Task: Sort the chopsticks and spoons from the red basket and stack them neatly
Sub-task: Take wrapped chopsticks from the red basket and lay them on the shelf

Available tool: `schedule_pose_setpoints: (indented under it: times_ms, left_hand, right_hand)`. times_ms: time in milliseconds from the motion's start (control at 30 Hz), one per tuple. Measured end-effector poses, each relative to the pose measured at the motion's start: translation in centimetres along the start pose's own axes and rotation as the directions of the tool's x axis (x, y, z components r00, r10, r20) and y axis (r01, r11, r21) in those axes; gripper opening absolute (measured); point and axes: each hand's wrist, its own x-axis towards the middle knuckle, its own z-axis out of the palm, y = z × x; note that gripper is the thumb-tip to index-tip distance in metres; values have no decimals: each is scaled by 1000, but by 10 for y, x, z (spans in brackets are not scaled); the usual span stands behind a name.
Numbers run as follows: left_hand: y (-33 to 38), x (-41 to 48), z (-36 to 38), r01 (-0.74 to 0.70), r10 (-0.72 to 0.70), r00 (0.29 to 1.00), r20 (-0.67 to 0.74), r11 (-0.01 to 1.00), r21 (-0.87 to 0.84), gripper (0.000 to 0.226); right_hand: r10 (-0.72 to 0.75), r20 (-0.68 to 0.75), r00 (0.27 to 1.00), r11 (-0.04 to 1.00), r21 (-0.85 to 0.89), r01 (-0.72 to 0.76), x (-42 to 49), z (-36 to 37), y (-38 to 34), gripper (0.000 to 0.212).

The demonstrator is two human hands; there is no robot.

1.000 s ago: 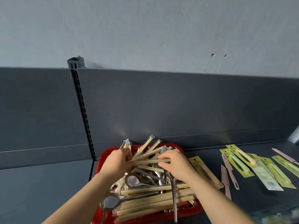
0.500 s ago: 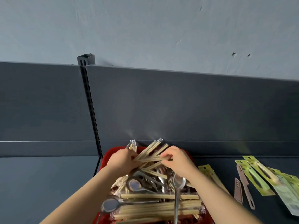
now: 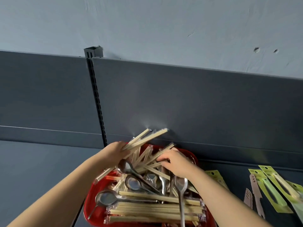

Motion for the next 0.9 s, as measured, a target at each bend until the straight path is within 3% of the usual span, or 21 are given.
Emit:
schedule_pose_setpoints:
  times_ms: [100, 333, 433, 633, 900]
  left_hand:
    - [0, -9, -2, 11, -15, 997, -82, 999, -49, 22]
    - [3, -21, -10, -67, 39, 978, -205, 989, -131, 18]
    - [3, -23, -16, -76, 40, 975, -220, 985, -155, 15]
    - [-3, -28, -21, -54, 6, 976, -216, 974, -218, 15]
    - [-4, -38, -48, -90, -49, 927, -371, 933, -348, 16]
  right_hand:
    - [-52, 16, 999, 997, -61, 53, 6, -4, -4, 19]
    - [-108, -170, 979, 991, -96, 93, 10, 1, -11, 28]
    - [-101, -153, 983, 993, -82, 89, 15, 5, -14, 40]
    - [-107, -111, 988, 979, -186, 86, 23, 3, -18, 29]
    - [-72, -224, 972, 996, 38, 82, 32, -3, -19, 20]
